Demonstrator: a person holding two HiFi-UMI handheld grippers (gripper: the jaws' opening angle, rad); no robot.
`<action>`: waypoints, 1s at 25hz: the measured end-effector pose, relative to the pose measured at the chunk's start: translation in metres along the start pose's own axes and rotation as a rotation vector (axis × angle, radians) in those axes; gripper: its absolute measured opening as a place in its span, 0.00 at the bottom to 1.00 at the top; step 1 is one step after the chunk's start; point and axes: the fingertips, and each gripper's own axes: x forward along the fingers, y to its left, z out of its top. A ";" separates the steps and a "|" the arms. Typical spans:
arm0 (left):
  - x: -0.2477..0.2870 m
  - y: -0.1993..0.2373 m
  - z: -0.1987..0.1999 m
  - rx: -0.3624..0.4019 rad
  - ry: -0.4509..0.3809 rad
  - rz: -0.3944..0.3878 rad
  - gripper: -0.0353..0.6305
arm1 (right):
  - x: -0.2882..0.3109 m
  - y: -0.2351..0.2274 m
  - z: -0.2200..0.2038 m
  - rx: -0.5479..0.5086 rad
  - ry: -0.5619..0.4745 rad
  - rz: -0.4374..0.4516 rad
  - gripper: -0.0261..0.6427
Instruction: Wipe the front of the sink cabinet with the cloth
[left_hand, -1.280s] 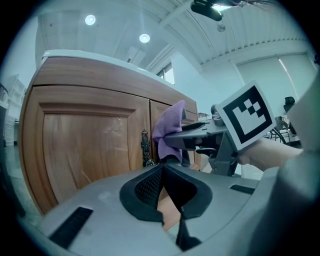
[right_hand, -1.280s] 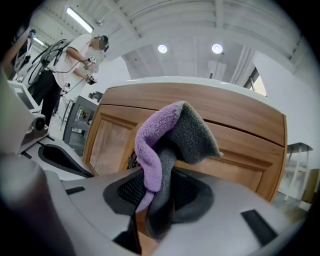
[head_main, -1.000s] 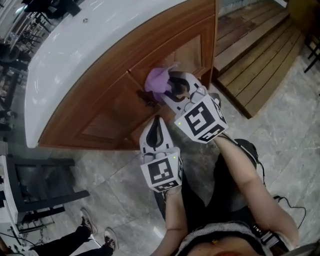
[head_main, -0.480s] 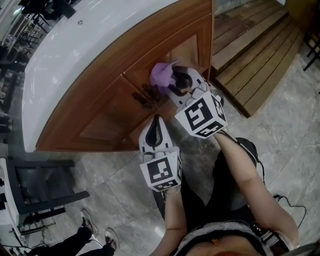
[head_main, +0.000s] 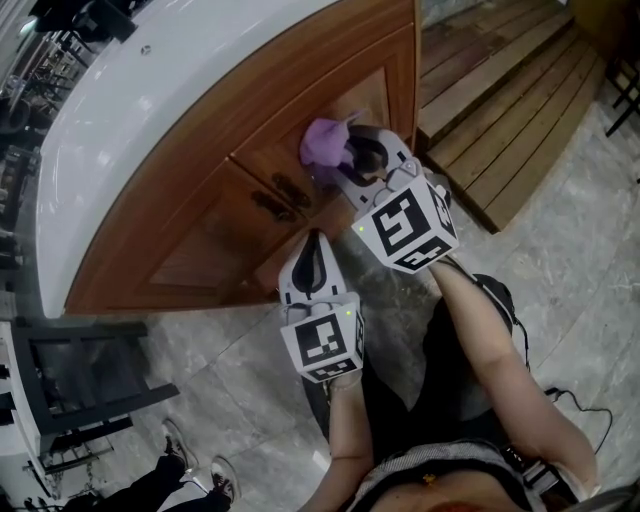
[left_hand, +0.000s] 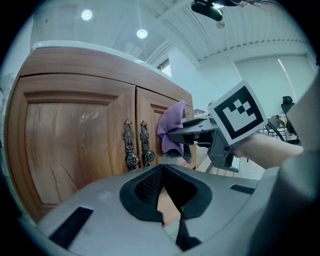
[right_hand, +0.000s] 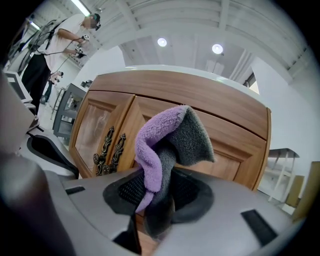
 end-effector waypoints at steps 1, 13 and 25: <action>0.001 0.000 -0.001 0.000 0.002 -0.001 0.06 | 0.000 -0.002 -0.001 -0.004 0.004 -0.005 0.30; 0.016 -0.013 -0.005 -0.001 0.017 -0.024 0.06 | -0.004 -0.033 -0.016 0.033 0.027 -0.050 0.30; 0.029 -0.025 -0.010 -0.002 0.027 -0.031 0.06 | -0.014 -0.071 -0.039 0.082 0.052 -0.114 0.30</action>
